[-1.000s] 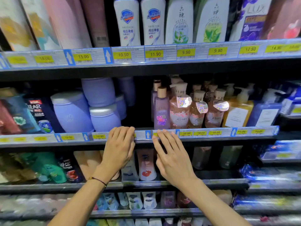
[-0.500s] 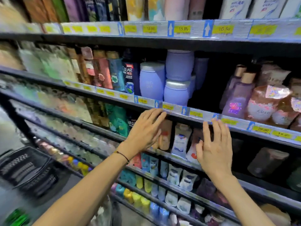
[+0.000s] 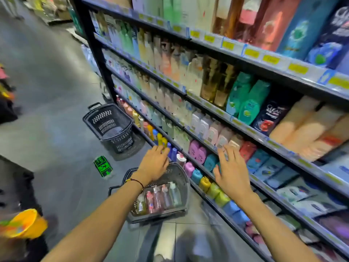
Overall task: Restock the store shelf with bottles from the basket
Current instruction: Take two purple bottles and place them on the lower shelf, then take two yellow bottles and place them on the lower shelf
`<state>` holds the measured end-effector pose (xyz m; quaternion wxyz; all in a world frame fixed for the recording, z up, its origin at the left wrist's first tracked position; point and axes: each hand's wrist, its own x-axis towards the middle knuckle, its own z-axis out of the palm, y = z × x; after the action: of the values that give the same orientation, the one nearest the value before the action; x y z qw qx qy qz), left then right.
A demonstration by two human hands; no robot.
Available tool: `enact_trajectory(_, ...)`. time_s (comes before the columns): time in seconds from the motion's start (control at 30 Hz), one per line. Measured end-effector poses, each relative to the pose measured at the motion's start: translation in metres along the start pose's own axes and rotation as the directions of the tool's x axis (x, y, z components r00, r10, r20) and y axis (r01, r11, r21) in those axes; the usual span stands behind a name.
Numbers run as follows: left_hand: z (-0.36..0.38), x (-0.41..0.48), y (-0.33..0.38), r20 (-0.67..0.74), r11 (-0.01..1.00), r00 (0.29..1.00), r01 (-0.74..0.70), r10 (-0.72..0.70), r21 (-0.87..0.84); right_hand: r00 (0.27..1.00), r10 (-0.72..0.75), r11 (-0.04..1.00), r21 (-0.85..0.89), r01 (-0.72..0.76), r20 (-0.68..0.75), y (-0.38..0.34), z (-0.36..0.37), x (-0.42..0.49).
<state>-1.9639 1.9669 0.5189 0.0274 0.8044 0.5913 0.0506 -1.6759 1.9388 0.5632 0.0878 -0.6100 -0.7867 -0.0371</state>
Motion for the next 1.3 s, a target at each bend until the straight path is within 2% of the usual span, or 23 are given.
enact_trajectory(0.23, 0.051, -0.071, -0.111, 0.176, 0.978, 0.967, 0.199, -0.185, -0.067, 0.953, -0.084, 0.995, 0.078, 0.064, 0.291, -0.105, 0.073, 0.030)
enact_trajectory(0.43, 0.114, -0.098, -0.154, 0.368, 0.934, 0.882, 0.347, -0.295, -0.082, 0.901, -0.203, 0.978, 0.131, 0.165, 0.382, -0.135, 0.140, 0.053)
enact_trajectory(0.53, 0.146, -0.101, -0.161, 0.422, 0.885, 0.842, 0.436, -0.337, -0.164, 0.835, -0.237, 0.970, 0.162, 0.179, 0.497, -0.144, 0.194, 0.069)
enact_trajectory(0.67, 0.196, -0.099, -0.170, 0.498, 0.825, 0.768, 0.540, -0.402, -0.167, 0.729, -0.246, 0.966, 0.227, 0.126, 0.639, -0.154, 0.269, 0.084)
enact_trajectory(0.77, 0.240, -0.094, -0.186, 0.543, 0.794, 0.716, 0.592, -0.438, -0.140, 0.653, -0.279, 0.959, 0.236, 0.155, 0.704, -0.162, 0.341, 0.084)
enact_trajectory(0.83, 0.276, -0.092, -0.203, 0.540, 0.769, 0.694, 0.626, -0.475, -0.128, 0.586, -0.294, 0.955, 0.262, 0.141, 0.755, -0.169, 0.383, 0.084)
enact_trajectory(0.93, 0.335, -0.089, -0.232, 0.491, 0.736, 0.687, 0.665, -0.535, -0.129, 0.576, -0.283, 0.952, 0.297, 0.073, 0.766, -0.181, 0.455, 0.079)
enact_trajectory(1.1, 0.446, -0.080, -0.273, 0.395, 0.814, 0.757, 0.579, -0.521, -0.036, 0.521, -0.281, 0.941, 0.339, -0.017, 0.806, -0.218, 0.579, 0.068)
enact_trajectory(1.17, 0.485, -0.079, -0.281, 0.403, 0.835, 0.759, 0.550, -0.511, 0.024, 0.498, -0.254, 0.934, 0.344, -0.096, 0.829, -0.236, 0.626, 0.065)
enact_trajectory(1.3, 0.541, -0.092, -0.289, 0.358, 0.814, 0.746, 0.576, -0.561, 0.075, 0.514, -0.171, 0.887, 0.358, -0.291, 0.841, -0.271, 0.707, 0.060)
